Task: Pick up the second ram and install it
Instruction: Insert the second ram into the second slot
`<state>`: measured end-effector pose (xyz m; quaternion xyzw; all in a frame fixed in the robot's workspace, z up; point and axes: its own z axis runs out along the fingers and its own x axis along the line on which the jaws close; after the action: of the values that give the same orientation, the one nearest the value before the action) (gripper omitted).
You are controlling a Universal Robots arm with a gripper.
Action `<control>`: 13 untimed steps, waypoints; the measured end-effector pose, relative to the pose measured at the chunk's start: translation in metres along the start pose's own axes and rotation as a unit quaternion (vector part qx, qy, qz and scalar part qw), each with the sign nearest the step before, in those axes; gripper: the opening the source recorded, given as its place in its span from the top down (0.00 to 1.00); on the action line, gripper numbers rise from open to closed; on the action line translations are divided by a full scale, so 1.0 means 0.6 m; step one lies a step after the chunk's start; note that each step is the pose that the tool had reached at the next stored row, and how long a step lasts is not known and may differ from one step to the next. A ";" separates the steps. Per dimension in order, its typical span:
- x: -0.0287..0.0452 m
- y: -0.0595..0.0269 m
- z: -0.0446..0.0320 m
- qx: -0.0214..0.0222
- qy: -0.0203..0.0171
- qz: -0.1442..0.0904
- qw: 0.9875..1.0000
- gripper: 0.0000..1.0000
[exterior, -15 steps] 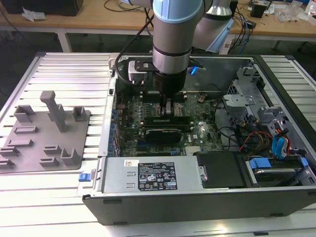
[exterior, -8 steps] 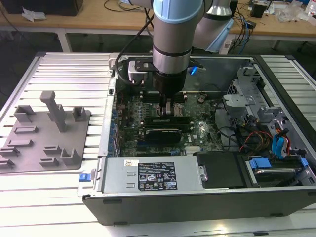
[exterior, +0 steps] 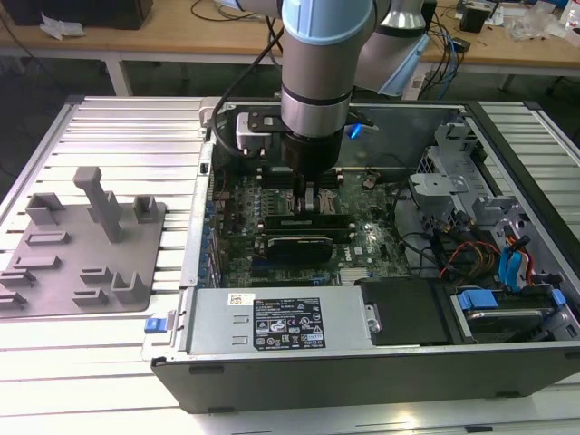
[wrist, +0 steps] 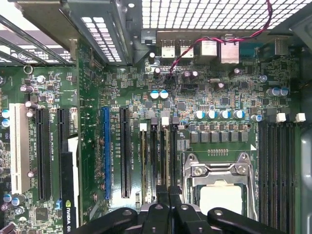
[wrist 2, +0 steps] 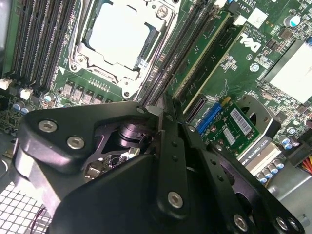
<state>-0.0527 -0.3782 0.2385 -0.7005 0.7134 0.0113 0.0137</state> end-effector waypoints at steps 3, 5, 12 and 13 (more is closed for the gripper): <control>0.000 0.000 0.000 0.000 0.000 0.000 1.000 0.91; 0.000 0.000 0.001 0.000 0.000 0.000 1.000 0.91; 0.000 0.000 0.000 0.000 0.000 0.000 1.000 0.91; 0.000 0.000 0.001 0.000 -0.001 0.000 1.000 0.91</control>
<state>-0.0527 -0.3780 0.2382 -0.7005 0.7134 0.0115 0.0143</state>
